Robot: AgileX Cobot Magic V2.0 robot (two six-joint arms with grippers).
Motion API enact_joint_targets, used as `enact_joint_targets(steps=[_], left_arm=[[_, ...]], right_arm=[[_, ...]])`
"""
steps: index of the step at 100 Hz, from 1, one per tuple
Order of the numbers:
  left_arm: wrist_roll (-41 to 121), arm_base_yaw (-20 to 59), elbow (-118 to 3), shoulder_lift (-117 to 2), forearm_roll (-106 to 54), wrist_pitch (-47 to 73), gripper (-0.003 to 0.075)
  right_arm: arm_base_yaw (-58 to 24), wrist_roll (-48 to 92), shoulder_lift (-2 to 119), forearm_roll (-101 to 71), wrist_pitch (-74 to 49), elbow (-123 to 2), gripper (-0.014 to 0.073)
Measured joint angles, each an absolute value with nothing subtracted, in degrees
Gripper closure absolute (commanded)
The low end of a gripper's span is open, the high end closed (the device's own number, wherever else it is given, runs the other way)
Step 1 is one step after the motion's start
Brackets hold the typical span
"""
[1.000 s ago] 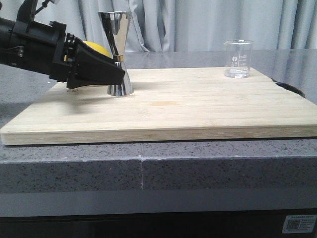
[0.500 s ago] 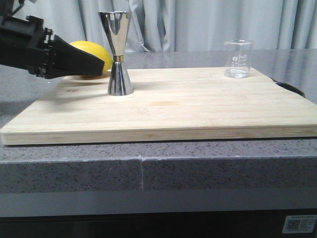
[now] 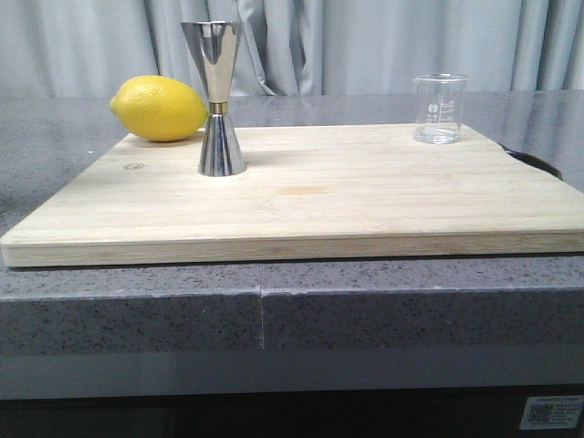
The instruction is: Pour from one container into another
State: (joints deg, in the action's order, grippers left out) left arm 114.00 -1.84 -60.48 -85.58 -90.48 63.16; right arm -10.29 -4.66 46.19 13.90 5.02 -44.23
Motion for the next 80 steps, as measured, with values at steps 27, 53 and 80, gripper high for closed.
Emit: enact_joint_targets(steps=[27, 53, 80], left_arm=[[107.81, -4.13, -60.22, -70.58, -92.56, 36.84, 0.0278], [101.10, -4.15, -59.34, -59.81, -94.61, 16.39, 0.0278], [98.57, -4.25, -52.86, -50.99, -101.67, 2.98, 0.0278]], right_arm=[[-10.29, -4.66, 46.19, 13.90, 4.92, -44.23, 0.0081], [-8.00, -4.66, 46.19, 13.90, 3.35, -44.23, 0.0081], [-1.07, -4.66, 46.19, 13.90, -3.18, -44.88, 0.0081]])
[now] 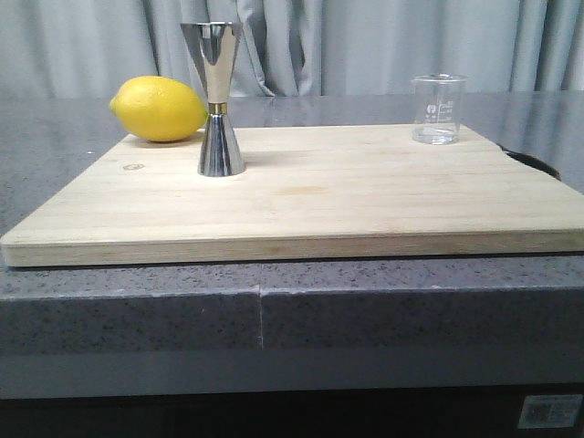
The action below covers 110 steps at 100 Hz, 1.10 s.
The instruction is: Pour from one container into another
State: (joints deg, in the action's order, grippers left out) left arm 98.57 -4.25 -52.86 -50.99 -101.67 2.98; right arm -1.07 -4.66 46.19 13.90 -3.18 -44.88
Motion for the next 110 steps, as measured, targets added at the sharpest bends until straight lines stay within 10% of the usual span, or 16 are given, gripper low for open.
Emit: enact_joint_targets(steps=[110], left_arm=[[103.12, -4.25, -22.60, -43.21, -103.89, 15.11, 0.0281]], right_arm=[[-2.11, -4.66, 31.63, 13.90, -0.38, -24.11, 0.0084]])
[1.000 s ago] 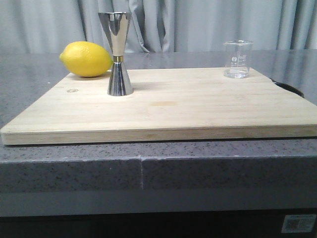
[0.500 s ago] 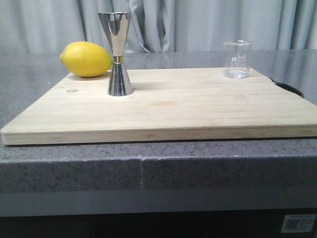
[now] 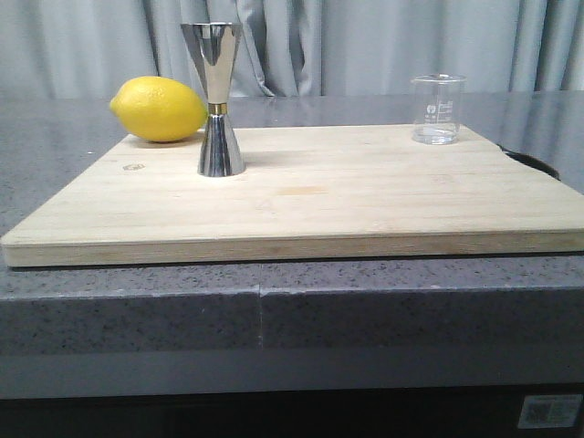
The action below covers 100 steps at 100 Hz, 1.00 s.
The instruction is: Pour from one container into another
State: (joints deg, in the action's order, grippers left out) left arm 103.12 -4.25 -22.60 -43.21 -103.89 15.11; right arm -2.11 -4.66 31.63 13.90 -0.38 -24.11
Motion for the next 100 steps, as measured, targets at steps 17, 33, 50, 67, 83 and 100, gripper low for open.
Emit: enact_joint_targets(steps=[17, 33, 50, 67, 83, 100], left_arm=[[103.65, -4.25, -20.16, -39.45, -103.76, 15.04, 0.0281], [103.67, -4.25, -20.05, -35.47, -103.76, 15.04, 0.0281], [103.67, -4.25, -20.05, -28.50, -103.76, 15.48, 0.0281], [103.67, -4.25, -20.05, -21.52, -103.74, 15.63, 0.0281], [103.67, -4.25, -20.05, -19.19, -103.74, 15.38, 0.0281], [103.67, -4.25, -20.05, -19.08, -103.74, 15.38, 0.0281]], right_arm=[[-2.11, -4.66, 30.07, 13.90, -0.44, -23.24, 0.0084], [-2.11, -4.66, 30.07, 13.90, -0.44, -23.24, 0.0084], [-2.11, -4.66, 30.07, 13.90, 0.00, -23.24, 0.0084], [-2.11, -4.66, 29.64, 13.90, 2.06, -23.24, 0.0084], [-2.11, -4.66, 29.54, 13.90, 2.84, -23.24, 0.0084], [-2.11, -4.66, 29.54, 13.90, 3.08, -23.24, 0.0084]])
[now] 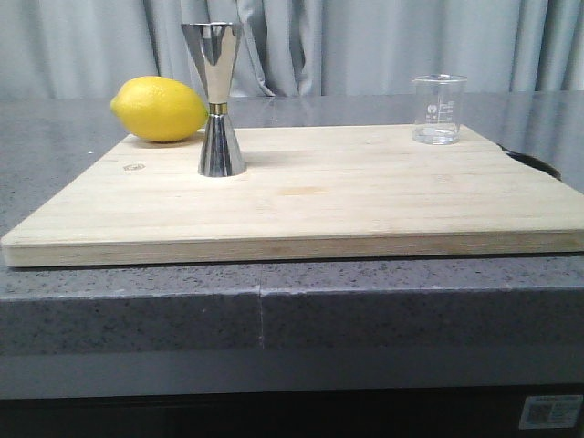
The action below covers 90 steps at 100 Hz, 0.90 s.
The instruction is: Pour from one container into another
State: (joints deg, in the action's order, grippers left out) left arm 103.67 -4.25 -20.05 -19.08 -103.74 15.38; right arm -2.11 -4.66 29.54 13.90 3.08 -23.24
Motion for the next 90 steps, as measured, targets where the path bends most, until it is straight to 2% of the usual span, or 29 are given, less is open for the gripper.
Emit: enact_joint_targets(steps=[11, 30, 40, 45, 59, 71, 80, 90], left_arm=[[103.67, -4.25, -20.05, -19.08, -103.74, 15.38, 0.0314], [103.67, -4.25, -20.05, -19.08, -103.74, 15.29, 0.0550], [103.67, -4.25, -20.05, -19.08, -103.74, 15.29, 0.0686], [103.77, -4.25, -20.05, -19.08, -103.74, 15.29, 0.0738], [103.77, -4.25, -20.05, -19.08, -103.74, 15.29, 0.0739], [103.77, -4.25, -20.05, -19.08, -103.74, 15.29, 0.0739], [103.77, -4.25, -20.05, -19.08, -103.74, 15.29, 0.0739], [103.77, -4.25, -20.05, -19.08, -103.74, 15.29, 0.0739]], right_arm=[[-2.11, -4.66, 29.54, 13.90, 3.08, -23.24, 0.0084], [-2.11, -4.66, 29.54, 13.90, 3.21, -23.24, 0.0089], [-2.11, -4.66, 29.54, 13.90, 3.55, -23.24, 0.0164], [-2.11, -4.66, 29.54, 13.90, 3.70, -23.24, 0.0235], [-2.11, -4.66, 29.54, 13.90, 3.70, -23.24, 0.0426], [-2.11, -4.66, 29.54, 13.90, 3.74, -23.24, 0.0557], [-2.11, -4.66, 29.54, 13.90, 3.84, -23.24, 0.0628], [-2.11, -4.66, 29.54, 13.90, 3.97, -23.24, 0.0661]])
